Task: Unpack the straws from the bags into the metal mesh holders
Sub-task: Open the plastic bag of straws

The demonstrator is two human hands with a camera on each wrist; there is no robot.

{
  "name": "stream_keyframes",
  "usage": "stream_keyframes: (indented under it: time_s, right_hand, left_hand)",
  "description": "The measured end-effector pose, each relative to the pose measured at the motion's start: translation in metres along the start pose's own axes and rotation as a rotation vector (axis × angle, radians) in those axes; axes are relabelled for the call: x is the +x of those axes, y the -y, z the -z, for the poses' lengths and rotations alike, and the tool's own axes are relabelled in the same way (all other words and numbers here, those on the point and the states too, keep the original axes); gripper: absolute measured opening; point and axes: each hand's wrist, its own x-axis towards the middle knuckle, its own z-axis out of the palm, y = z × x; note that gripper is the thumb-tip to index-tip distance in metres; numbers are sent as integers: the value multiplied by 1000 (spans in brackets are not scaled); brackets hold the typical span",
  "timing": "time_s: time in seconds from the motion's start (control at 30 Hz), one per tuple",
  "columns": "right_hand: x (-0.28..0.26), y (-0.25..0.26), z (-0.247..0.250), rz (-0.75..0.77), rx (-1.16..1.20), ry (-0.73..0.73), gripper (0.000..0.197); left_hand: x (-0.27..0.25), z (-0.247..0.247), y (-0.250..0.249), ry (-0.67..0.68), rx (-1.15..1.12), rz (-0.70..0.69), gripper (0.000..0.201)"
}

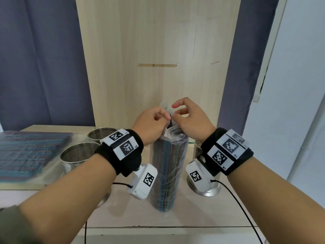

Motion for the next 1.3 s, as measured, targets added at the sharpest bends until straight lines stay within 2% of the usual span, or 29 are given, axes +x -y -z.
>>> stream_keyframes:
  time_s: [0.07,0.23,0.3,0.4,0.53,0.6,0.67,0.77,0.83,0.9,0.97,1.07,1.13,1.23,1.3]
  right_hand:
    - [5,-2,2,-5,-45,-8,17]
    - [5,-7,0,-59,-53,-70,24]
    - [4,-7,-1,-39,-81,-33,32]
    - [6,-5,0,-27,-135,40,38]
    - [9,-7,-1,-42,-183,39,44]
    - [8,-8,-2,-51,-148,24,44]
    - [6,-8,-1,-60,-41,29,48]
    - [-1,2,12,-69,108,116,49]
    - [-8,8,26,-22,86,256,53]
    - [-12,8,35,9,-61,396,60]
    - [-15,3,39,17,-219,426,49]
    - [-15,-6,35,70,-292,386,38]
    - [-13,-12,29,125,-320,326,32]
    - [-11,-21,20,197,-365,167,35]
    - [-13,-26,14,213,-364,40,41]
  left_hand:
    - [0,1,-2,-14,44,0,27]
    - [-2,0,3,-126,142,-37,27]
    - [0,-1,4,-105,198,-58,29]
    - [6,-2,4,-30,249,-8,32]
    - [6,-3,2,21,390,11,53]
    - [8,-3,4,26,366,-4,64]
    - [8,-2,6,5,272,-28,63]
    - [4,3,6,-14,191,-108,46]
    - [3,8,5,41,197,-125,36]
    - [1,13,7,132,200,-105,37]
    - [-2,17,9,187,199,-95,35]
    - [-6,21,13,148,197,-129,22]
    - [-5,20,18,122,194,-151,21]
    - [-5,17,27,81,196,-214,26]
    - [-7,14,33,4,225,-277,31]
